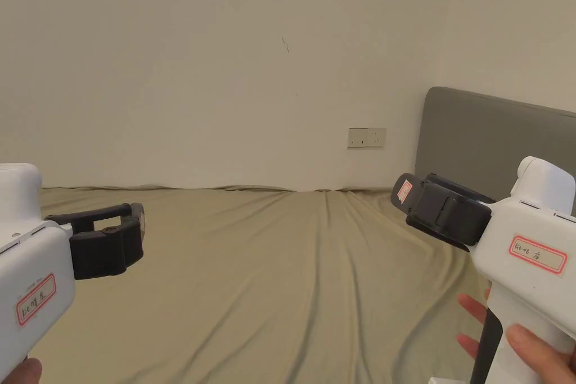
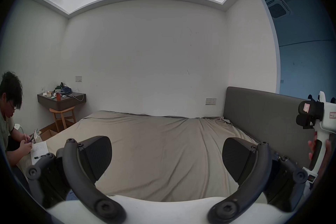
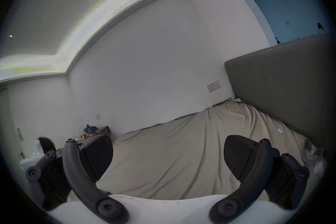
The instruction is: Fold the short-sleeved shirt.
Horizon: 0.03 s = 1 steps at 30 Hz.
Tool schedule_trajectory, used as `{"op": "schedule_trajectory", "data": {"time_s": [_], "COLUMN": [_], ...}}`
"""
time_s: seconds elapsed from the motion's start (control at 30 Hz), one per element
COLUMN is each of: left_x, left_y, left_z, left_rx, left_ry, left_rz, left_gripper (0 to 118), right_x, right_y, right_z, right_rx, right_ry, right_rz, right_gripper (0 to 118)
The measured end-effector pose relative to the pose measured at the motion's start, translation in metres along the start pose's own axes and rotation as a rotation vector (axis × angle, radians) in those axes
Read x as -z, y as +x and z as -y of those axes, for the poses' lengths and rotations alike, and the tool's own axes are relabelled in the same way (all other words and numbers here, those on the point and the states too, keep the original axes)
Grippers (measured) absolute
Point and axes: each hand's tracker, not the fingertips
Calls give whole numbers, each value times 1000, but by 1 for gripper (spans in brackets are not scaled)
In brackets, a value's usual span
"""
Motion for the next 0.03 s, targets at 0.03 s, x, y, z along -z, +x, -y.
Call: {"op": "schedule_trajectory", "data": {"time_s": [0.03], "left_x": [0], "left_y": [0], "left_z": [0], "left_rx": [4], "left_ry": [-1], "left_rz": [-2], "left_gripper": [118], "right_x": [2], "right_y": [-1], "right_z": [1], "right_rx": [-78], "right_ry": [-6], "right_rz": [16], "right_gripper": [118]}}
